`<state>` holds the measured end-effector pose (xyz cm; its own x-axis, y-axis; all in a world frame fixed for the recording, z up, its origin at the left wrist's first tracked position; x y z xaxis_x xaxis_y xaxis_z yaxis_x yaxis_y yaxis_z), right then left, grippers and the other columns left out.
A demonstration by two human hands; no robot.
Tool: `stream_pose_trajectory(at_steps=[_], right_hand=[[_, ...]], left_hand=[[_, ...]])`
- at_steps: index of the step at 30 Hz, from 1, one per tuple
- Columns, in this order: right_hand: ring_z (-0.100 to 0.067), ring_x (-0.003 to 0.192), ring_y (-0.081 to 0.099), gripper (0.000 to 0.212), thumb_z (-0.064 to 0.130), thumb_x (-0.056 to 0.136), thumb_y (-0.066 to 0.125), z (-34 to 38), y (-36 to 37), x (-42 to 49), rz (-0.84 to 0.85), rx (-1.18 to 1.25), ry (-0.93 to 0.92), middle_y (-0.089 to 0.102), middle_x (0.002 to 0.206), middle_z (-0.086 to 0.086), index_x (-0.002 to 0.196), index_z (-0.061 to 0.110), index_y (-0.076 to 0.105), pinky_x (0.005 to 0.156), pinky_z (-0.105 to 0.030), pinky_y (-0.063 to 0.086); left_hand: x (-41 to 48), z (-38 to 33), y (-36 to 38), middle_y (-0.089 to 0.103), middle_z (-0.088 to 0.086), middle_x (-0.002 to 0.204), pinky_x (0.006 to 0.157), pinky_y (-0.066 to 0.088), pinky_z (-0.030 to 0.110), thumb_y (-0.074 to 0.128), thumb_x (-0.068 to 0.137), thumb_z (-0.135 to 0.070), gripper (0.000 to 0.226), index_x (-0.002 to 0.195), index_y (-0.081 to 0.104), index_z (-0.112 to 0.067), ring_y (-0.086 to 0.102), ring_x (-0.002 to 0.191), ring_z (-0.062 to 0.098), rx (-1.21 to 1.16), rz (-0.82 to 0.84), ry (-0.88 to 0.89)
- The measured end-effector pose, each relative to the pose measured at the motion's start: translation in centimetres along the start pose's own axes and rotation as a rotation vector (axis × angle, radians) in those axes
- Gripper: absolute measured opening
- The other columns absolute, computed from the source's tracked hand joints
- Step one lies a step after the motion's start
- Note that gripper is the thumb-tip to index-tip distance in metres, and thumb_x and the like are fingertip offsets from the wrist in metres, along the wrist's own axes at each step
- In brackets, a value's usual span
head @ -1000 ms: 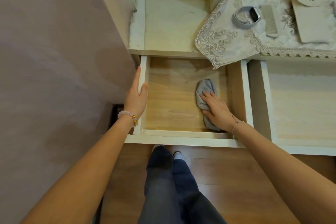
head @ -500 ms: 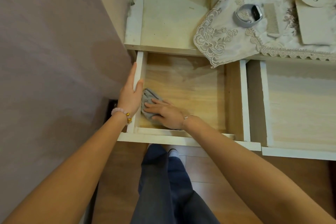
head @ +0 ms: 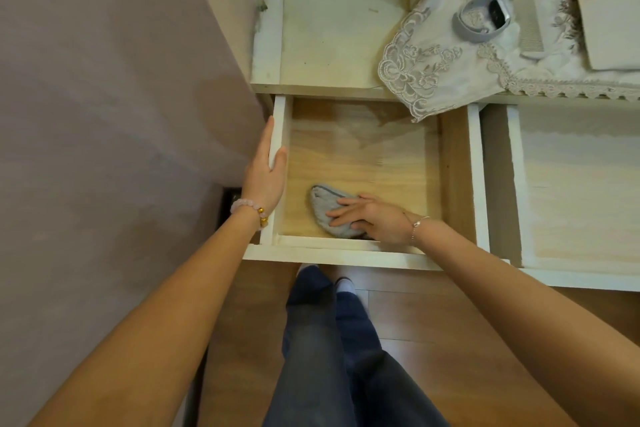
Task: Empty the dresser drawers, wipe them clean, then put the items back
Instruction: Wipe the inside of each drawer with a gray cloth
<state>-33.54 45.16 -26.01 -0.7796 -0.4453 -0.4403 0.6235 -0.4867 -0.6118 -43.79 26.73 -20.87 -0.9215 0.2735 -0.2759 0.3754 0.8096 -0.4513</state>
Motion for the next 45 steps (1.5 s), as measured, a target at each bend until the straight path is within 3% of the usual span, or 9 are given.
stream_pose_trajectory(at_steps=[3, 6, 13, 18, 25, 30, 33, 36, 45], right_hand=[[-0.012, 0.142, 0.020, 0.038, 0.004, 0.094, 0.046, -2.8, -0.7, -3.4, -0.042, -0.007, 0.075, 0.041, 0.144, 0.006, 0.128, 0.020, 0.053, 0.113, -0.025, 0.001], [-0.015, 0.142, 0.019, 0.040, 0.002, 0.094, 0.045, -4.3, -1.2, -5.8, -0.105, -0.009, 0.154, 0.041, 0.144, 0.006, 0.129, 0.020, 0.053, 0.117, -0.038, 0.010], [-0.021, 0.140, 0.027, 0.039, -0.008, 0.091, 0.043, -3.8, -0.7, -5.5, -0.271, 0.102, 0.244, 0.048, 0.139, -0.003, 0.122, 0.009, 0.059, 0.115, -0.028, 0.010], [-0.020, 0.134, 0.037, 0.038, -0.012, 0.089, 0.045, -3.8, -0.4, -4.8, -0.500, 0.233, 0.324, 0.053, 0.134, -0.010, 0.118, 0.006, 0.062, 0.102, -0.003, 0.015], [-0.021, 0.131, 0.042, 0.036, -0.006, 0.092, 0.043, -4.0, -1.0, -2.4, -0.740, 0.371, 0.479, 0.051, 0.136, -0.014, 0.114, 0.010, 0.066, 0.101, -0.007, 0.022], [-0.016, 0.137, 0.032, 0.037, 0.011, 0.093, 0.051, -3.7, -1.1, -3.3, -0.593, 0.284, 0.420, 0.041, 0.145, -0.001, 0.128, 0.020, 0.055, 0.108, -0.019, 0.024], [-0.016, 0.144, 0.011, 0.067, 0.027, 0.084, 0.066, -3.7, -0.7, -4.1, -0.389, 0.133, 0.364, 0.025, 0.153, 0.007, 0.143, 0.026, 0.033, 0.117, -0.041, 0.014], [-0.021, 0.144, 0.010, 0.072, 0.019, 0.083, 0.067, -4.3, -0.5, -4.1, -0.400, 0.080, 0.336, 0.023, 0.153, 0.006, 0.144, 0.025, 0.030, 0.116, -0.049, 0.014], [-0.027, 0.134, 0.037, 0.055, 0.000, 0.084, 0.060, -3.0, -1.7, -2.0, -0.783, 0.267, 0.375, 0.045, 0.141, -0.012, 0.135, 0.009, 0.045, 0.109, -0.025, 0.024]], left_hand=[[0.0, 0.0, 0.0, 0.017, -0.015, 0.154, 0.107, 0.016, 0.020, 0.032, 0.102, -0.027, 0.051, 0.148, 0.012, -0.034, 0.017, 0.140, 0.008, -0.013, 0.006, -0.001], [-0.1, 0.1, 0.0, 0.017, -0.016, 0.154, 0.111, 0.017, 0.024, 0.032, 0.102, -0.027, 0.051, 0.148, 0.012, -0.035, 0.017, 0.141, 0.008, -0.019, 0.009, 0.000], [0.1, 0.3, 0.1, 0.015, -0.015, 0.155, 0.112, 0.015, 0.026, 0.032, 0.102, -0.027, 0.052, 0.149, 0.011, -0.034, 0.015, 0.142, 0.010, -0.014, 0.015, 0.001], [0.0, 0.2, 0.2, 0.017, -0.016, 0.154, 0.112, 0.017, 0.027, 0.032, 0.102, -0.027, 0.051, 0.148, 0.012, -0.038, 0.017, 0.141, 0.010, -0.026, 0.004, -0.017], [0.0, 0.1, 0.1, 0.017, -0.017, 0.154, 0.107, 0.016, 0.021, 0.032, 0.102, -0.026, 0.051, 0.147, 0.011, -0.038, 0.018, 0.141, 0.009, -0.034, 0.009, -0.022], [0.2, 0.2, 0.0, 0.017, -0.017, 0.154, 0.106, 0.016, 0.021, 0.032, 0.102, -0.027, 0.052, 0.148, 0.012, -0.038, 0.018, 0.141, 0.010, -0.029, 0.009, -0.014], [0.2, 0.2, 0.0, 0.017, -0.017, 0.153, 0.105, 0.016, 0.021, 0.032, 0.102, -0.027, 0.052, 0.148, 0.012, -0.039, 0.018, 0.141, 0.009, -0.034, 0.012, -0.014], [0.2, 0.2, 0.1, 0.017, -0.016, 0.154, 0.104, 0.017, 0.019, 0.032, 0.102, -0.025, 0.052, 0.148, 0.012, -0.037, 0.018, 0.140, 0.009, -0.036, 0.010, -0.014], [0.3, 0.3, -0.1, 0.017, -0.016, 0.154, 0.105, 0.018, 0.020, 0.031, 0.102, -0.025, 0.052, 0.148, 0.010, -0.038, 0.019, 0.140, 0.010, -0.017, 0.032, -0.002]])
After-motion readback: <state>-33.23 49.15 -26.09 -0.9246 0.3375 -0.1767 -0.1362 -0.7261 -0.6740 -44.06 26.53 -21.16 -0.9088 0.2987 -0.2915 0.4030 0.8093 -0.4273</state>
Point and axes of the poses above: each hand's wrist, its own x-axis towards the middle knuckle, its own y-axis out of the palm, z = x × y, the point moved 1 cm from there along x, towards the middle knuckle
